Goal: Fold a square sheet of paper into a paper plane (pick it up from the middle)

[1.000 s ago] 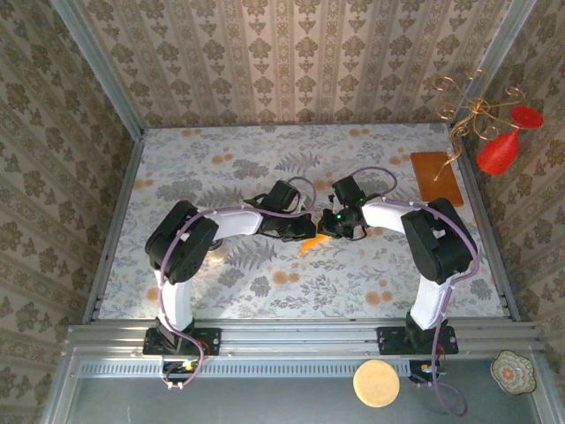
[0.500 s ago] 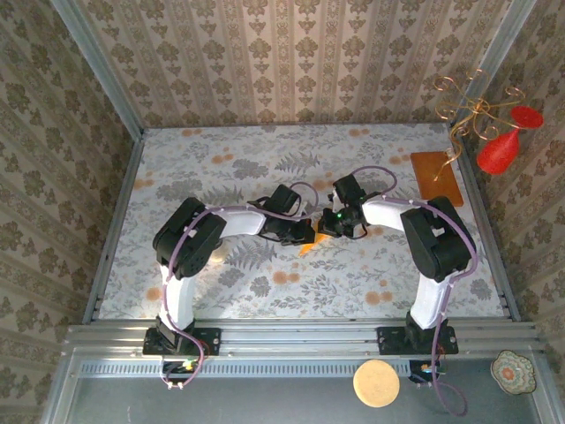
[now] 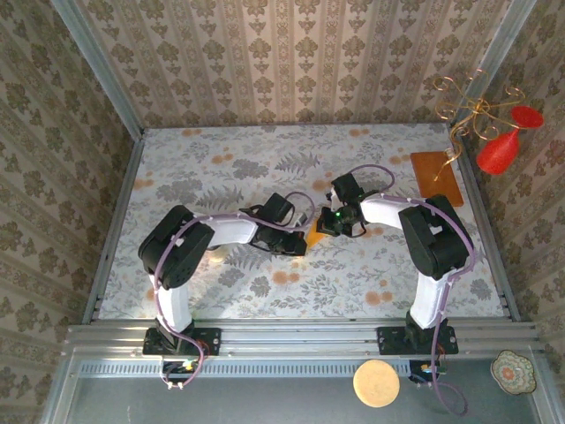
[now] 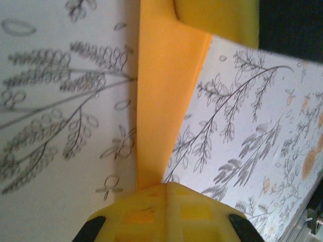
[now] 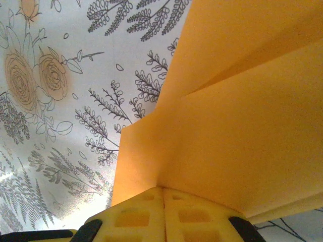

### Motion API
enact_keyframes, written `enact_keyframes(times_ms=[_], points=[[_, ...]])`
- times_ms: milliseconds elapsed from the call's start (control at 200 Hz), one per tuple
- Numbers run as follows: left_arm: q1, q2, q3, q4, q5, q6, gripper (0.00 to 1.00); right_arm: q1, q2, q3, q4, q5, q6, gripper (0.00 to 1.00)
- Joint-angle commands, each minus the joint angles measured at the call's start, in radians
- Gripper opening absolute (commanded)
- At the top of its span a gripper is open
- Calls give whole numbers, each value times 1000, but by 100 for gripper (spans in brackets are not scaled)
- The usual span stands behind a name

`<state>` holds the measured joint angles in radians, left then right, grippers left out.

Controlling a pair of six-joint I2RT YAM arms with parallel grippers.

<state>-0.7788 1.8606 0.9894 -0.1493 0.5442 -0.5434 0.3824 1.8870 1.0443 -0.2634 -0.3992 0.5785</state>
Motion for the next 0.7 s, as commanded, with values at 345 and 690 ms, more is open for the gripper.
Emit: enact_keyframes(times_ms=[345, 690], points=[[-10, -234, -86, -206, -71, 24, 0, 16, 65, -86, -59, 132, 9, 10], [1, -126, -10, 0, -118, -103, 0, 92, -53, -144, 47, 8, 106, 10]])
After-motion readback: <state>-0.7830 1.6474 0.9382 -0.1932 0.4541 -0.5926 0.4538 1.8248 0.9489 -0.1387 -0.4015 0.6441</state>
